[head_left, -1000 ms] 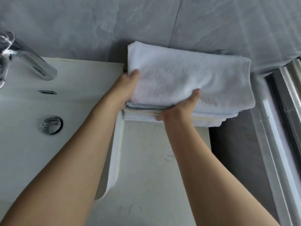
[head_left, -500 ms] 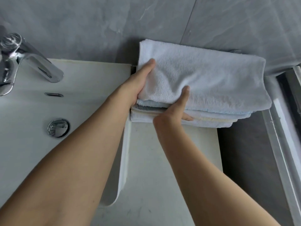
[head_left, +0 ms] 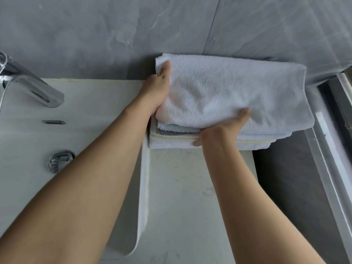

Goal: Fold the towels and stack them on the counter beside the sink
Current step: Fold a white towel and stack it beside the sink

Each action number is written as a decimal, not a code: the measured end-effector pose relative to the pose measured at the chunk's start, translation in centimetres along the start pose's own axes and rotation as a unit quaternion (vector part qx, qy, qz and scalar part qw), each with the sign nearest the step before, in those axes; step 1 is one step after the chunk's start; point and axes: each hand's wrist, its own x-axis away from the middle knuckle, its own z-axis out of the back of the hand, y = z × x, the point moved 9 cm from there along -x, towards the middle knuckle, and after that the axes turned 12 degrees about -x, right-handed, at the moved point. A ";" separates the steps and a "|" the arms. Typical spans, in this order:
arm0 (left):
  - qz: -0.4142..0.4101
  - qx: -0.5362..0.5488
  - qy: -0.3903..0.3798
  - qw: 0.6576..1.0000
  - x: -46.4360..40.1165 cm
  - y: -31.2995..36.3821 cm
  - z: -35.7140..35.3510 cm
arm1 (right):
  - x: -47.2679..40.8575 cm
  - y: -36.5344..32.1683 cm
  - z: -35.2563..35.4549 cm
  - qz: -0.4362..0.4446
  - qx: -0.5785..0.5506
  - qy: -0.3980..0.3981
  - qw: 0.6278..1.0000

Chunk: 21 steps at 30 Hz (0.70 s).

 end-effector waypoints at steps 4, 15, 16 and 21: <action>0.024 0.029 0.004 0.999 -0.3 -0.9 0.2 | 0.1 -0.2 0.2 0.032 -0.003 0.018 0.999; 0.027 0.125 -0.055 0.990 0.0 3.2 -0.1 | -2.9 -10.2 2.8 0.146 -0.016 0.067 0.987; 0.022 0.134 -0.058 0.989 -0.2 3.1 -0.5 | -2.8 -10.2 2.8 0.148 -0.012 0.086 0.985; 0.055 0.108 0.010 0.993 -1.1 0.6 -0.9 | -1.8 -9.7 2.8 0.190 0.009 0.119 0.975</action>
